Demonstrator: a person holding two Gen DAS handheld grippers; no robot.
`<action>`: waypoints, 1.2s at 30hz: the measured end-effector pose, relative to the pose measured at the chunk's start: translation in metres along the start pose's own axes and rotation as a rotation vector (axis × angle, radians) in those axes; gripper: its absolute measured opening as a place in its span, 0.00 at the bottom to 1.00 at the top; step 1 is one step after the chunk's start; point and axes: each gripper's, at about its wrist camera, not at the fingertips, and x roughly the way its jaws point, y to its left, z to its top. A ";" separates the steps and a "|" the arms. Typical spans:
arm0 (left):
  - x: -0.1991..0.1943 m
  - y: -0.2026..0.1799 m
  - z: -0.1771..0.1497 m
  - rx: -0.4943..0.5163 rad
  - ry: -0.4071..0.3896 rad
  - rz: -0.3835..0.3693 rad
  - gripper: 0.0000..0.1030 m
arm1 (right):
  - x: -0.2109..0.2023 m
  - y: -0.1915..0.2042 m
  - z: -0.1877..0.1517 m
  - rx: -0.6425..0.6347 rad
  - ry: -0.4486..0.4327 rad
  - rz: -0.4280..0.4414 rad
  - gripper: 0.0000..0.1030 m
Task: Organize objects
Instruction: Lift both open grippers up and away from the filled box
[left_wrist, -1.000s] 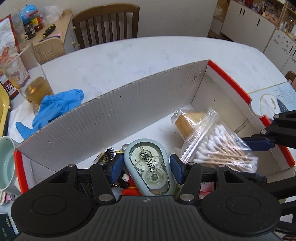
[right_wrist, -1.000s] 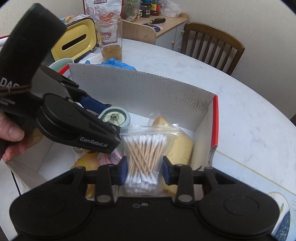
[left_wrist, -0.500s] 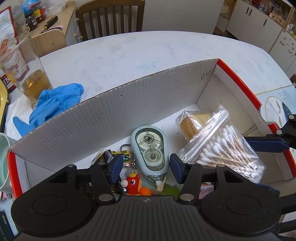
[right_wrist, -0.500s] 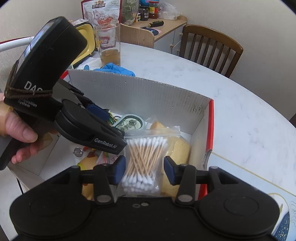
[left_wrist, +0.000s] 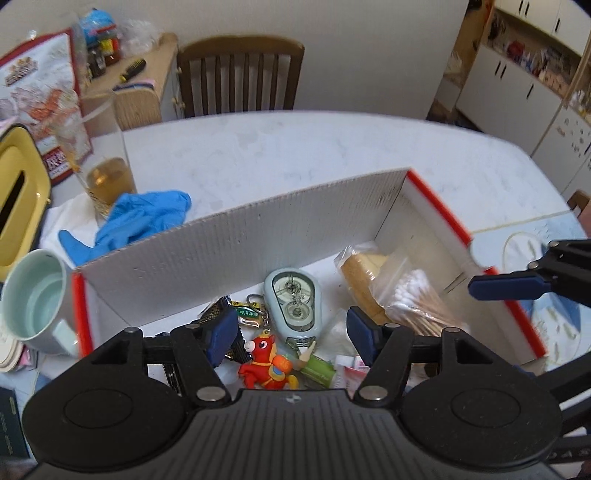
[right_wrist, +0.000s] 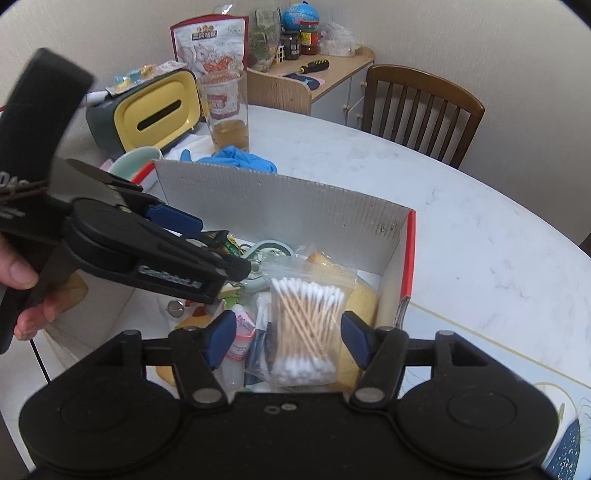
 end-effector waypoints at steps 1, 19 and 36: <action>-0.005 0.000 -0.001 -0.006 -0.014 0.001 0.62 | -0.003 0.000 -0.001 -0.001 -0.006 0.006 0.61; -0.099 -0.020 -0.043 -0.065 -0.256 0.043 0.76 | -0.070 -0.002 -0.019 -0.005 -0.154 0.088 0.79; -0.118 -0.044 -0.079 -0.103 -0.290 0.109 0.98 | -0.106 -0.001 -0.049 -0.012 -0.313 0.121 1.00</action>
